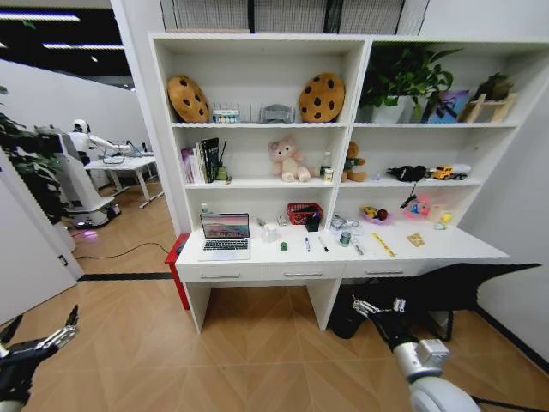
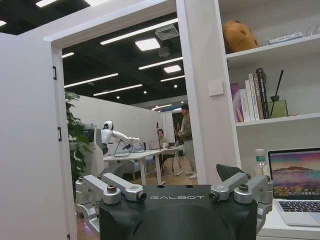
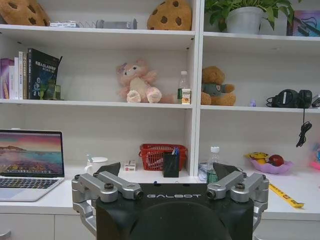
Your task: Organize the objects on the table.
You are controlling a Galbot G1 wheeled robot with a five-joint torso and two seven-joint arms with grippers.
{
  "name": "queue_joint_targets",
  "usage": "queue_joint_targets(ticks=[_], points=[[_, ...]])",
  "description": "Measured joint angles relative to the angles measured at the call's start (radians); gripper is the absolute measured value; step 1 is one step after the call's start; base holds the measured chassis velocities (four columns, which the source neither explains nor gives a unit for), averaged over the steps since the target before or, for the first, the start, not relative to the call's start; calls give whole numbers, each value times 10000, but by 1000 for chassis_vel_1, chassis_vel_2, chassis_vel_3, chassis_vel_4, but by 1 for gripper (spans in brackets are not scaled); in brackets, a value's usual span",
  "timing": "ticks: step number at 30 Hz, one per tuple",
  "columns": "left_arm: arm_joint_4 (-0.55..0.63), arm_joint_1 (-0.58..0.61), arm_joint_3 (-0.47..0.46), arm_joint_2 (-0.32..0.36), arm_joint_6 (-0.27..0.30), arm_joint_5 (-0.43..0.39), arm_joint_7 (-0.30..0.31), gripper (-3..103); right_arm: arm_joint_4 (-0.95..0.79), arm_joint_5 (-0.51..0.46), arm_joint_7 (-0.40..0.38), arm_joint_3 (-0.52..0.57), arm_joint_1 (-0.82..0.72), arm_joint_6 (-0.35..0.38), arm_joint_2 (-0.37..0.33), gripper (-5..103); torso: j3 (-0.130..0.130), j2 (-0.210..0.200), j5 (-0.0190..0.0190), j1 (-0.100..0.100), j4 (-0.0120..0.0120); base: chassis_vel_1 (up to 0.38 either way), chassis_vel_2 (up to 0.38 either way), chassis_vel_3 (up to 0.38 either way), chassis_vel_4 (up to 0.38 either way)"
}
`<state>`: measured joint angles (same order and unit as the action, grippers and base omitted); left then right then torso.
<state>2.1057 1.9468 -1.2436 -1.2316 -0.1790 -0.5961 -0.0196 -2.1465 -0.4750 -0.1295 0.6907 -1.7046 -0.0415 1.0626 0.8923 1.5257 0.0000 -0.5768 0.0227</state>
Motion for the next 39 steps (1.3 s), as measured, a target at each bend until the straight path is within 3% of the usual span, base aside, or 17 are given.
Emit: queue_joint_targets(ticks=[9,39], points=[[-33,-67,127,-115,-15,134,-9,100,57,4,-32,18,-7,1,-17,100,0,1,1,1,1,-91,92,107,-94],[-220,-293,297,-183,-19,230,-12,100,66,197,-46,40,-38,33,106,100,0,-1,-3,-2,0,-250,245,257,-253]])
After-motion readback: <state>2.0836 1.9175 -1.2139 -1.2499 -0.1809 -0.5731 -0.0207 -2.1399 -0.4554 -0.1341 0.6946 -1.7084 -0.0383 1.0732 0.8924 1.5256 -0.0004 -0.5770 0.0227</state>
